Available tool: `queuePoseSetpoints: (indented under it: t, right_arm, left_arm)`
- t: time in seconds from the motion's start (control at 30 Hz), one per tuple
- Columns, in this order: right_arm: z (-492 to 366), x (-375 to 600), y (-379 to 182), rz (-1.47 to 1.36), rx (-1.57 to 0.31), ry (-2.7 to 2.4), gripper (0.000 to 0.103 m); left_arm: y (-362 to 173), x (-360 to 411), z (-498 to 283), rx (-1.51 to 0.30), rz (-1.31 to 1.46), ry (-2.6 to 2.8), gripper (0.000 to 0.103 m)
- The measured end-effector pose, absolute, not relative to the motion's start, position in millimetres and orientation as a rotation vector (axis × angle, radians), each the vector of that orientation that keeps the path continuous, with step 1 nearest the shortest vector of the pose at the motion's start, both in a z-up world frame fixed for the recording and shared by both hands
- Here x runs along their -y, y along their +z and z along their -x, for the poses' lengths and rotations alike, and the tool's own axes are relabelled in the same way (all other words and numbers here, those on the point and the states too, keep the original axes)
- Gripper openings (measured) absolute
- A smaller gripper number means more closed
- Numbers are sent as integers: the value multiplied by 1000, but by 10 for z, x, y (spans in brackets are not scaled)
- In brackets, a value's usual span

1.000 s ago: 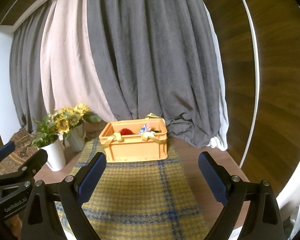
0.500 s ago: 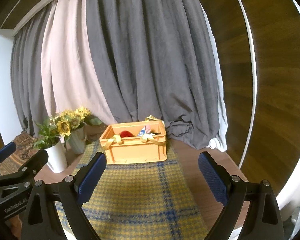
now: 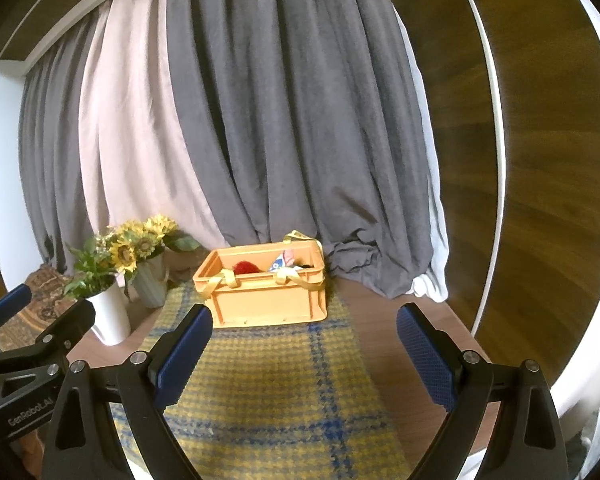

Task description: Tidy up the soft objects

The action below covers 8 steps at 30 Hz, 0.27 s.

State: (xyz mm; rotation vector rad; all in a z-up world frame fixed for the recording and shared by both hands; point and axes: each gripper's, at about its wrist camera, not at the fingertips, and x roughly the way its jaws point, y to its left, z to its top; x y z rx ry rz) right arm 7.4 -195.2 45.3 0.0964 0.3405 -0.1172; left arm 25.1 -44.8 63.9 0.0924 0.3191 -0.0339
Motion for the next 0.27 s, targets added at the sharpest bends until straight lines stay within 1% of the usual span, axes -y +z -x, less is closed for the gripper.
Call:
queuePoseSetpoints:
  t: [0.27]
  right_arm:
    - [-46,1997,453,-100,-340,-128,94]
  left_arm:
    - [645,462,-224,-319,-92,-38,103]
